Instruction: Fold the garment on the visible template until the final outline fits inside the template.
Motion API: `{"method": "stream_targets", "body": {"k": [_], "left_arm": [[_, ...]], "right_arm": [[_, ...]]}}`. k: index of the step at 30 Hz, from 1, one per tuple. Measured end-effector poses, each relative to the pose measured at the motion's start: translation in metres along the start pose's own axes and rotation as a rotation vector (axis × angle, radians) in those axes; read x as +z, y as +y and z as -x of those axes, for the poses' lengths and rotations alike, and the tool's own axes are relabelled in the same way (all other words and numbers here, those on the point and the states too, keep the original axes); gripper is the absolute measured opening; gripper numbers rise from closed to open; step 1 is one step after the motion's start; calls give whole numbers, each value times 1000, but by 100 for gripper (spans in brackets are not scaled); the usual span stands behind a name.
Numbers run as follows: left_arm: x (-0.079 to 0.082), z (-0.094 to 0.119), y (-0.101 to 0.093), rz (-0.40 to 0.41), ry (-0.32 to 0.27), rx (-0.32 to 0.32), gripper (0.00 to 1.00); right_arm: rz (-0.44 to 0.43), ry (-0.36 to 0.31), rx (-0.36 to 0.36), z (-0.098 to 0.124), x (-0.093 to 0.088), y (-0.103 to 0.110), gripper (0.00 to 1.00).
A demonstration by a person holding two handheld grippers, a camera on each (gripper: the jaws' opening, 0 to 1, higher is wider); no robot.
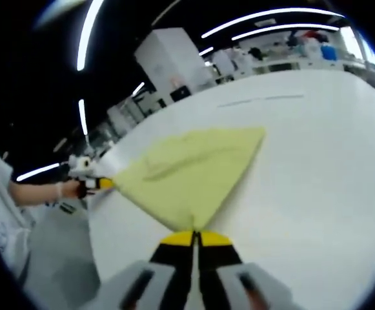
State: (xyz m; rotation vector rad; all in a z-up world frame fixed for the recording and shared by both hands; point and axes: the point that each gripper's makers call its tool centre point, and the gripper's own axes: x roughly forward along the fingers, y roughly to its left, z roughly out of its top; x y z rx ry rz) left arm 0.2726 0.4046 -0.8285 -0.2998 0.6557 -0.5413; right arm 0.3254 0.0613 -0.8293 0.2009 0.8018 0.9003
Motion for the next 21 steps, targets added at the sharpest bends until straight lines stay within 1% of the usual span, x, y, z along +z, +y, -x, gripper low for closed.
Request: {"method": "stream_targets", "body": {"k": [3,8,12,19,20,21], "left_arm": [[1,3,-7,15,-3,-3,0],[-1,4,-21,5,4,-19,0],[-6,5,-20,22,19,-27,0],[-17,8,-39,18,40,-41,0],[-18,10,-35,23,42,-46,0],[-19,10,-35,25,42,-48,0]], "right_arm": [[9,8,10,1,-3,2,0],[24,24,12,5,-7,3,0],[36,37,14,11,-12,3,0],[47,66,46,26,-26,17,0],[56,76,52,29,-29,19,0],[59,82,57,30,-32,20,0]]}}
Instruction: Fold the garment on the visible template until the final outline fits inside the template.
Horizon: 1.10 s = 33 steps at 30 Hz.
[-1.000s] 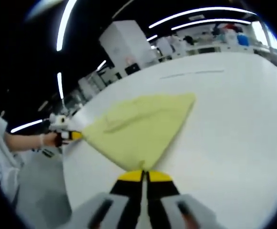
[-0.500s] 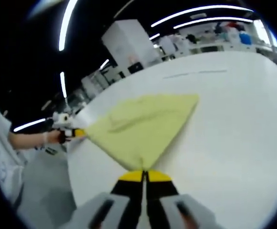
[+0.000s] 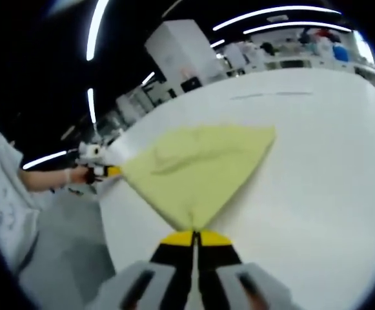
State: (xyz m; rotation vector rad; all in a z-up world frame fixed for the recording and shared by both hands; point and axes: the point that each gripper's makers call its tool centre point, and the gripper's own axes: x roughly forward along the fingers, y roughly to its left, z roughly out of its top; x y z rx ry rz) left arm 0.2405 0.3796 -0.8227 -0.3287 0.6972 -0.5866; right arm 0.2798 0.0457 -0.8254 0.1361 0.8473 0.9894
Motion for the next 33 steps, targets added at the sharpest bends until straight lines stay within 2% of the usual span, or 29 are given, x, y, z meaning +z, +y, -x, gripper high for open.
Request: {"method": "stream_targets", "body": {"k": [3,7,8,17,19,24,27,29,30,33], "left_arm": [[-3,1,11,2,5,-5,0],[-7,2,13,0,12,-6,0],[-7,2,15,2,14,-5,0],[-15,4,12,16,25,-18,0],[-17,4,13,16,28,-17,0],[-18,4,16,21,27,-22,0],[-19,3,10,24,25,-25,0],[-18,2,7,26,24,-25,0],[-18,2,7,27,23,-25,0],[-19,2,9,36,22,-26,0]], "right_arm": [[27,24,15,4,-8,8,0],[118,82,15,8,-19,12,0],[119,95,10,9,-23,11,0],[124,74,-11,10,-20,5,0],[90,64,-8,10,-19,6,0],[70,57,-13,10,-21,2,0],[61,68,-8,10,-25,7,0],[61,70,-7,8,-28,8,9],[61,69,-6,7,-29,8,10],[71,77,-10,4,-33,9,1]]}}
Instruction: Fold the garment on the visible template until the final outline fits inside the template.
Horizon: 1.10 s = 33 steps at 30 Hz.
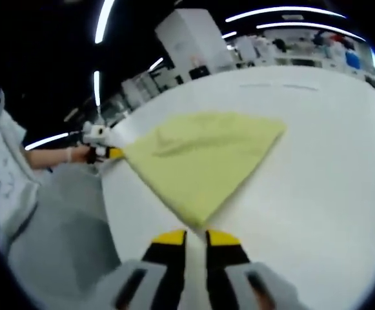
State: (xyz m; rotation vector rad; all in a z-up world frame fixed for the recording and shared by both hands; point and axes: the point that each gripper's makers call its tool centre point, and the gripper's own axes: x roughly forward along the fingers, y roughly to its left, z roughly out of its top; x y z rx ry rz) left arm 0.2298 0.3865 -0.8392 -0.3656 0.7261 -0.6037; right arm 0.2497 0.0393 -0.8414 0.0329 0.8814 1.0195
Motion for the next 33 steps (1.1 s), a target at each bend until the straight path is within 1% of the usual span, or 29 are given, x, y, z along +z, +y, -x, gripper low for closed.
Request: {"method": "stream_targets", "body": {"k": [2,3,4,9,10,13,15,17,20,21,23,25,27,28,30,32,33], "left_arm": [[0,0,0,4,0,-1,0],[0,0,-2,3,0,0,0],[0,-1,-8,3,1,-1,0],[0,-2,-15,6,1,-3,0],[0,-2,-16,6,1,-3,0],[0,-2,-14,10,0,-5,0],[0,-2,-16,12,0,-4,0],[0,-2,-17,10,0,-3,0],[1,-3,-29,8,-1,1,0],[2,-2,-26,10,-3,3,0],[3,-1,-24,11,-6,2,0],[3,-1,-24,10,-7,1,0],[2,0,-20,6,-2,-2,0],[1,1,-14,5,0,-2,0],[0,2,-9,7,0,0,0],[-1,3,-3,-5,-6,6,0],[0,4,2,-23,-10,18,0]], "right_arm": [[-14,-16,-3,-1,2,-1,0],[-21,-24,-5,-1,3,-2,0],[-33,-36,-7,-2,5,-3,0],[-48,-56,-17,-3,8,-7,1],[-65,-66,-11,-3,10,-7,1],[-48,-63,-34,-3,10,-9,0],[-72,-73,-28,-4,11,-9,0],[-60,-77,-36,-4,11,-7,0],[-56,-76,-31,-1,11,-8,0],[-30,-69,-32,2,11,-9,0],[-21,-61,-25,7,10,-9,0],[-16,-67,-13,11,12,-7,0],[-3,-61,-8,12,10,-6,0],[6,-55,-11,12,9,-7,0],[-8,-53,-8,11,7,-6,0],[-18,-59,-19,10,7,-6,0],[-32,-65,-20,11,8,-5,0]]}}
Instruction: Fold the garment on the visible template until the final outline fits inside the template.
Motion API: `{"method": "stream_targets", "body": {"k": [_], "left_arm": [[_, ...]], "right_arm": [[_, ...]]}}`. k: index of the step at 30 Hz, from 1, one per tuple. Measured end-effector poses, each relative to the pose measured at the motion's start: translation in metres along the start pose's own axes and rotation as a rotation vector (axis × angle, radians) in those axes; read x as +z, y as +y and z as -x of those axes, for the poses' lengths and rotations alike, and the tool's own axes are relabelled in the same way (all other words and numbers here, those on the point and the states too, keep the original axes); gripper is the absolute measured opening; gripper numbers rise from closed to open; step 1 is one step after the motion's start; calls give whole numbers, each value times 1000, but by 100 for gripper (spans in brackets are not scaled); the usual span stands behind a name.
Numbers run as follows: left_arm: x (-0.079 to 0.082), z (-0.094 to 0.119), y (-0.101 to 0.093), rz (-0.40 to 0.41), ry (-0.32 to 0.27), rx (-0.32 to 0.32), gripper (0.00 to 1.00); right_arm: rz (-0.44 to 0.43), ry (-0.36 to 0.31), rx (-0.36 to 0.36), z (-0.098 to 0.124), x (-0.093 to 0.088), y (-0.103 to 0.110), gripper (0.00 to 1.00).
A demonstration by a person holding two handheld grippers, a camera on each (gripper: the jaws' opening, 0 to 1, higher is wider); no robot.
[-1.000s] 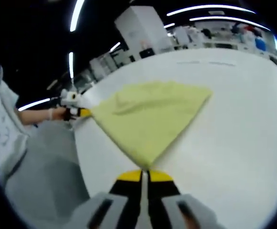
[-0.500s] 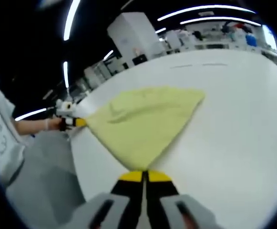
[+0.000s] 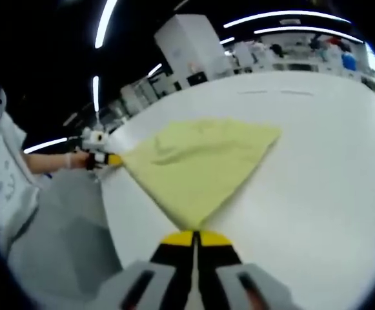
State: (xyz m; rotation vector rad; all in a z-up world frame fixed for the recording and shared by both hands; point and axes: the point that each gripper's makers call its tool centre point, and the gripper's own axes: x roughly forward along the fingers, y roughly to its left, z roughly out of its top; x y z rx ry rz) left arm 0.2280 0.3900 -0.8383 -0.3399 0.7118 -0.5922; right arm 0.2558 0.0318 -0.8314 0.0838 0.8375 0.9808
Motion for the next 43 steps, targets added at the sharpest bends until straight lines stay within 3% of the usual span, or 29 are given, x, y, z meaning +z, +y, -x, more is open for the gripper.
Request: {"method": "stream_targets", "body": {"k": [3,5,7,12,13,17,18,21,23,28,43], "left_arm": [[2,5,7,-16,-21,11,0],[7,10,8,-14,-45,22,2],[16,16,6,-11,-80,33,11],[36,24,4,-45,-154,61,54],[43,26,-3,-63,-176,70,67],[51,24,-13,-68,-198,77,99],[50,24,-16,-71,-191,76,97],[49,22,-24,-80,-191,65,99],[46,20,-28,-80,-187,58,99],[46,18,-35,-80,-190,48,99],[55,16,-58,-63,-246,4,99]], "right_arm": [[-15,-15,-7,5,2,1,2],[-16,-45,-18,11,9,2,11],[-13,-66,-31,15,14,5,21],[10,-149,-94,27,30,8,60],[7,-152,-98,28,30,12,68],[8,-188,-121,29,32,19,95],[8,-188,-128,28,31,20,100],[24,-138,-93,25,21,30,100],[71,-110,-118,24,17,30,100],[42,-187,-113,27,31,36,100],[42,-233,-108,14,48,64,100]]}}
